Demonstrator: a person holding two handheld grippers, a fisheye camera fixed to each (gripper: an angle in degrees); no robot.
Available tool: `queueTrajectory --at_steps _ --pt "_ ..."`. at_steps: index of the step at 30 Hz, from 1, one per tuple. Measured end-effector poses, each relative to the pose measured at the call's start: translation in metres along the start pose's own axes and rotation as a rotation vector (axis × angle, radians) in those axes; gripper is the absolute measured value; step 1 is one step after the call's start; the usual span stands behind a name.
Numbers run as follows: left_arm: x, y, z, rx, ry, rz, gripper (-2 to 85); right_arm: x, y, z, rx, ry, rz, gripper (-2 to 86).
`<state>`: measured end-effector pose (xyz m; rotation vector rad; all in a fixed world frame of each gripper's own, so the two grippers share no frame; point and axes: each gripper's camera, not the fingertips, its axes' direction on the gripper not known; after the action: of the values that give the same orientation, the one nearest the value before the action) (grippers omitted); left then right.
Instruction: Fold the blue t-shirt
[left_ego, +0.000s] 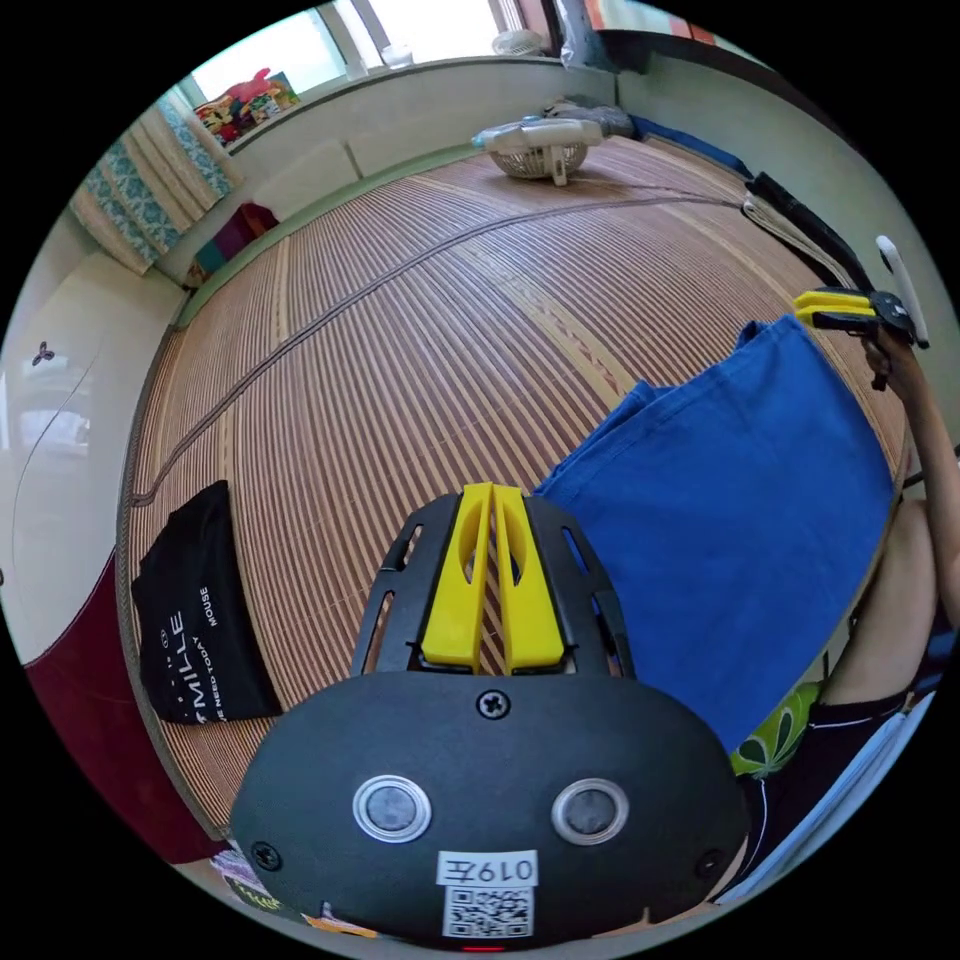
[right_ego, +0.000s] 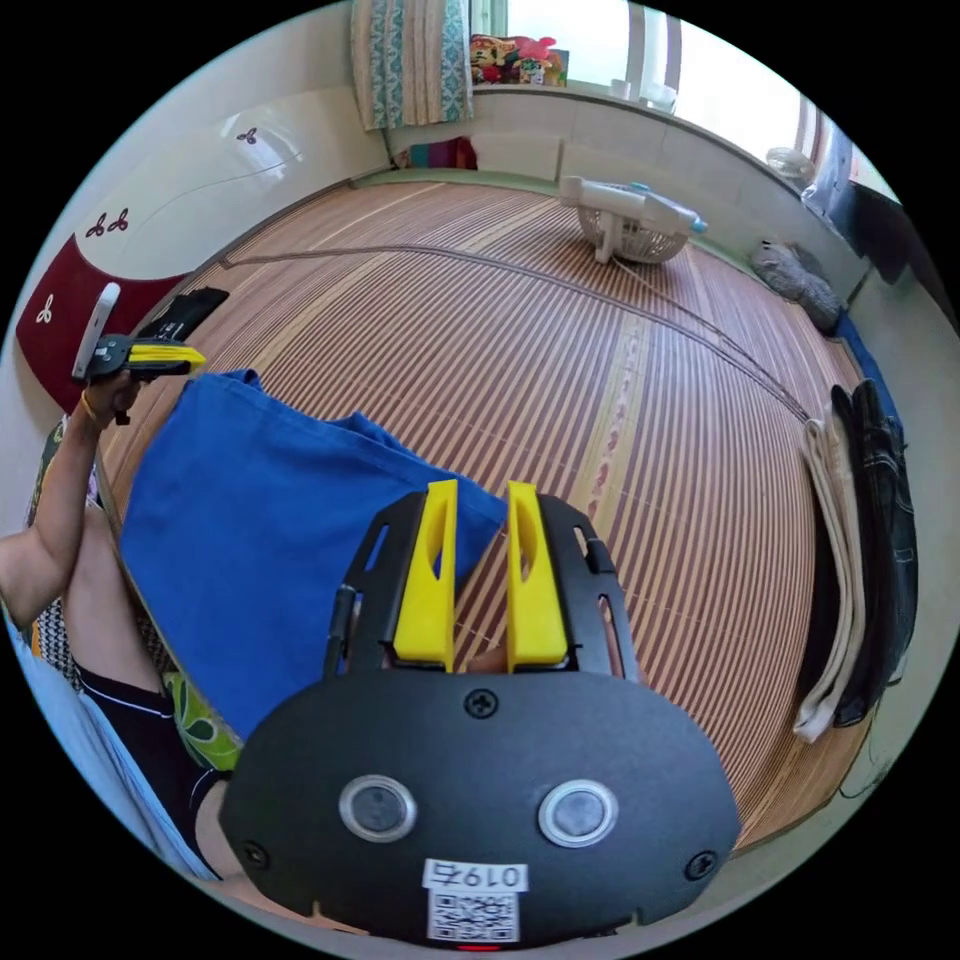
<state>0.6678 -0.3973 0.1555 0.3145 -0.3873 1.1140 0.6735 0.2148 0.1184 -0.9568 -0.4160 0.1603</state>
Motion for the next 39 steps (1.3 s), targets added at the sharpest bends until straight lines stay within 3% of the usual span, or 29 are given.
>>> queueTrajectory --at_steps 4,6,10,16,19,24,27,29,35,39 --pt "-0.003 0.023 -0.006 0.133 0.217 0.047 0.9 0.000 0.023 0.006 -0.003 -0.102 -0.006 4.2" --pt "0.003 0.032 0.003 0.116 0.302 0.095 0.9 -0.006 0.033 0.017 -0.041 -0.085 -0.026 3.9" --pt "0.024 0.055 0.036 0.003 0.144 0.151 0.9 -0.010 0.056 0.032 -0.064 -0.044 0.001 4.0" --pt "0.026 0.100 0.017 0.194 0.030 0.071 0.8 -0.045 0.107 -0.023 0.166 -0.013 -0.028 3.0" --pt "0.047 0.131 0.011 0.222 0.058 0.150 0.8 -0.072 0.154 -0.047 0.243 -0.003 -0.063 1.4" --pt "0.097 0.178 0.011 0.125 -0.010 0.356 0.9 -0.100 0.224 -0.045 0.163 -0.074 -0.138 7.8" --pt "0.102 0.209 0.011 0.096 0.066 0.262 0.9 -0.114 0.280 -0.043 0.160 -0.169 -0.101 9.1" --pt "0.100 0.239 0.023 0.100 0.175 0.149 0.8 -0.129 0.325 -0.026 0.128 -0.095 -0.074 8.5" --pt "0.094 0.285 0.088 0.062 0.132 -0.064 0.8 -0.127 0.396 0.021 0.091 -0.080 0.059 7.8" --pt "0.091 0.295 0.120 0.017 0.105 -0.090 0.8 -0.131 0.414 0.047 0.051 -0.049 0.045 7.3"
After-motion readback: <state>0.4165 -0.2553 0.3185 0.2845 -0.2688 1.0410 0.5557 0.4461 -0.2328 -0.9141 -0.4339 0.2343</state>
